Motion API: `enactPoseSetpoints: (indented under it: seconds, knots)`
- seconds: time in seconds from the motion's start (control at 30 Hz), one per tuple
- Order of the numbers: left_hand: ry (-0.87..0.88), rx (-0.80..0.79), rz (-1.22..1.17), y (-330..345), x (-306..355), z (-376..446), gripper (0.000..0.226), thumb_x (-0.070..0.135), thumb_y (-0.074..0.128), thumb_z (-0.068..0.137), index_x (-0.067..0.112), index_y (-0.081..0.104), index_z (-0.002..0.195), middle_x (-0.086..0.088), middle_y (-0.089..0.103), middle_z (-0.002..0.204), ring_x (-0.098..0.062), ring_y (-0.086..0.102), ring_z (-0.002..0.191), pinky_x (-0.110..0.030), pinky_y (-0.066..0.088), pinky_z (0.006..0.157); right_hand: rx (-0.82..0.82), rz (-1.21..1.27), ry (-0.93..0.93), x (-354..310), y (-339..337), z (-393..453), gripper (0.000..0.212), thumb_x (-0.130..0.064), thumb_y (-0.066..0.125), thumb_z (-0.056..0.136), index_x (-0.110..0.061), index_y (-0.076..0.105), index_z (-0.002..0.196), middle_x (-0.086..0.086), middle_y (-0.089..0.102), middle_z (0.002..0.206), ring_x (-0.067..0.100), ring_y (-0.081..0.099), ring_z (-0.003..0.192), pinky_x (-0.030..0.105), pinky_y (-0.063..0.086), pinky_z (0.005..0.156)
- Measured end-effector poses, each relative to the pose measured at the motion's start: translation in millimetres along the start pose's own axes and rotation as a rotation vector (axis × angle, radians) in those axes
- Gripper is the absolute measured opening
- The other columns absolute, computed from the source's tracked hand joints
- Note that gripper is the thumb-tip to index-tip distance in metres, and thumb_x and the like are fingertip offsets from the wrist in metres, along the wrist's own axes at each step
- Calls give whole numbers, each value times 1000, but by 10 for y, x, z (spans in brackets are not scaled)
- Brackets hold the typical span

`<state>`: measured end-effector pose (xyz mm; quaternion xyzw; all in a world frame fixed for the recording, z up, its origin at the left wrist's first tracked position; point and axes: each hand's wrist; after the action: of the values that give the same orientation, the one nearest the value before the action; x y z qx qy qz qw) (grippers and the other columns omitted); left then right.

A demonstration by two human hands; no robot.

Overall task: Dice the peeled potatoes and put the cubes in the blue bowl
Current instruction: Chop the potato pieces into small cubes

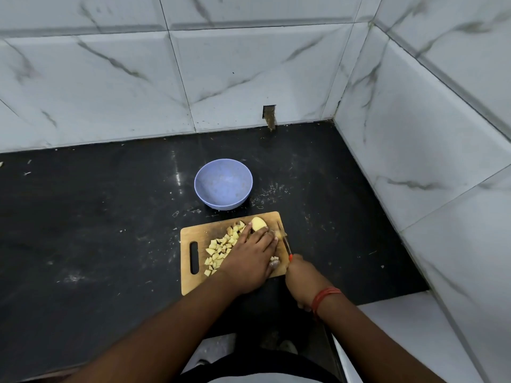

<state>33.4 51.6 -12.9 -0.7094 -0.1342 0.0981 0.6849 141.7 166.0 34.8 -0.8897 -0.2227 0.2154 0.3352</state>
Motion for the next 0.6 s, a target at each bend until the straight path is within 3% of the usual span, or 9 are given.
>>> enactPoseSetpoints:
  seconds: [0.1, 0.13, 0.23, 0.33, 0.5, 0.6]
  knots:
    - [0, 20, 0, 10, -6, 4, 64, 50, 27, 102, 11, 43, 151, -5, 44, 152, -25, 28, 148, -52, 2, 125, 0, 8, 101, -167, -15, 64, 42, 1, 42, 95, -8, 32, 135, 18, 57, 97, 32, 65, 84, 36, 46, 52]
    - [-1, 28, 2, 10, -2, 4, 65, 50, 26, 101, 11, 44, 150, -5, 46, 151, -25, 29, 147, -52, 4, 125, -6, 45, 132, -219, -22, 93, 45, 2, 42, 94, -9, 32, 136, 19, 56, 100, 32, 63, 77, 36, 44, 49]
    - [-10, 20, 4, 3, 9, 2, 64, 49, 27, 102, 11, 44, 150, -5, 45, 151, -25, 30, 147, -53, 5, 125, 33, 80, 88, -173, 27, 141, 41, 0, 40, 94, -10, 37, 134, 20, 55, 123, 34, 62, 99, 37, 48, 68]
    - [-29, 15, 2, -7, 35, 1, 64, 50, 26, 102, 11, 43, 150, -5, 43, 153, -24, 28, 148, -52, 2, 125, 45, -9, -99, 59, 139, 11, 39, -9, 39, 98, -6, 37, 137, 17, 53, 129, 33, 56, 114, 39, 47, 90]
    - [-52, -30, -13, -30, 47, -2, 66, 52, 21, 103, 14, 31, 157, -4, 32, 161, -23, 15, 153, -52, -3, 124, 4, -70, -126, 463, 373, -249, 28, -11, 39, 97, -3, 40, 124, 13, 62, 106, 29, 64, 99, 32, 45, 74]
    - [-75, -23, -51, 9, 31, -45, 67, 54, 20, 104, 16, 27, 158, -3, 28, 164, -21, 11, 154, -50, -5, 125, 53, 23, -149, 506, 312, -356, 16, -20, 35, 102, -9, 42, 112, 11, 64, 100, 25, 65, 92, 35, 48, 77]
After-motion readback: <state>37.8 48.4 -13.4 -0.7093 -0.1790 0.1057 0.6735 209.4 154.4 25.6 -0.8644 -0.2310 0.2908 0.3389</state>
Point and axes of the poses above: each hand's wrist, its own z-axis towards the middle knuckle, its own y-axis out of the palm, x = y × z
